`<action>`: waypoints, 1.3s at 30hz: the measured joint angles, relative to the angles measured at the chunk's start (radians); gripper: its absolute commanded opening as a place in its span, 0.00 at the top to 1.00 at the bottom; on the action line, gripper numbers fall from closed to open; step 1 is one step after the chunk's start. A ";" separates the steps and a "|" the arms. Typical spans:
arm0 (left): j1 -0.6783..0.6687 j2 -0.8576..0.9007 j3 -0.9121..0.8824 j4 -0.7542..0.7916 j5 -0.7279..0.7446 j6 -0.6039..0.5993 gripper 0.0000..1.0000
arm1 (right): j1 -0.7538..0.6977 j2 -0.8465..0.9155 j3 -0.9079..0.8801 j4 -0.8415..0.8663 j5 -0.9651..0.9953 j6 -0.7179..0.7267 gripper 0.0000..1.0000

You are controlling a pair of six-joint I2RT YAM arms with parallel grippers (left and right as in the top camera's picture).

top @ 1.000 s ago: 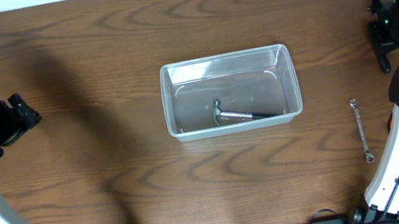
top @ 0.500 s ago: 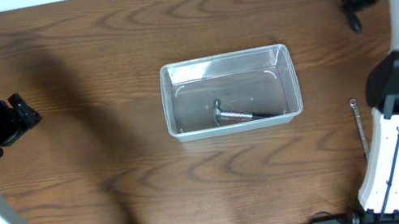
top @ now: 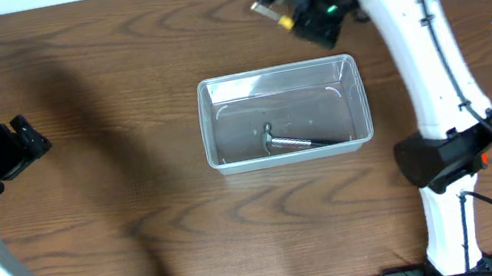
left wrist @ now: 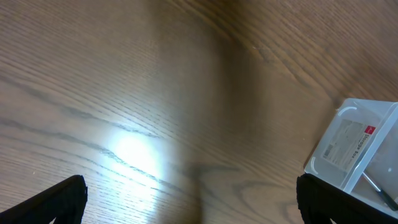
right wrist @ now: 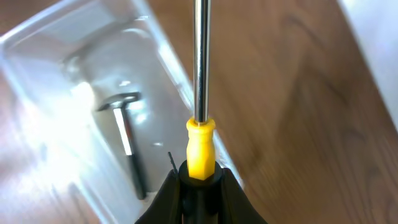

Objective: Pack container
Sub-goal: 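Carry the screwdriver leftward and lower it into the container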

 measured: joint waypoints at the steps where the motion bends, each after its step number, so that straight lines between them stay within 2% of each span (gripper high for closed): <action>1: 0.000 0.000 0.000 0.000 0.000 0.000 0.02 | 0.014 0.000 -0.007 -0.001 0.002 -0.006 0.99; 9: 0.000 0.000 0.000 0.000 0.000 0.000 0.02 | 0.095 0.000 -0.135 0.022 0.040 -0.061 0.99; 16: 0.000 0.000 0.000 0.000 0.000 0.000 0.02 | 0.097 0.006 -0.293 0.071 0.063 -0.086 0.99; 28: 0.000 0.000 0.000 0.000 0.000 0.000 0.02 | 0.121 0.008 -0.425 0.106 0.068 -0.097 0.99; 39: 0.000 0.000 0.000 0.000 0.000 0.000 0.02 | 0.123 0.009 -0.596 0.238 0.069 -0.101 0.99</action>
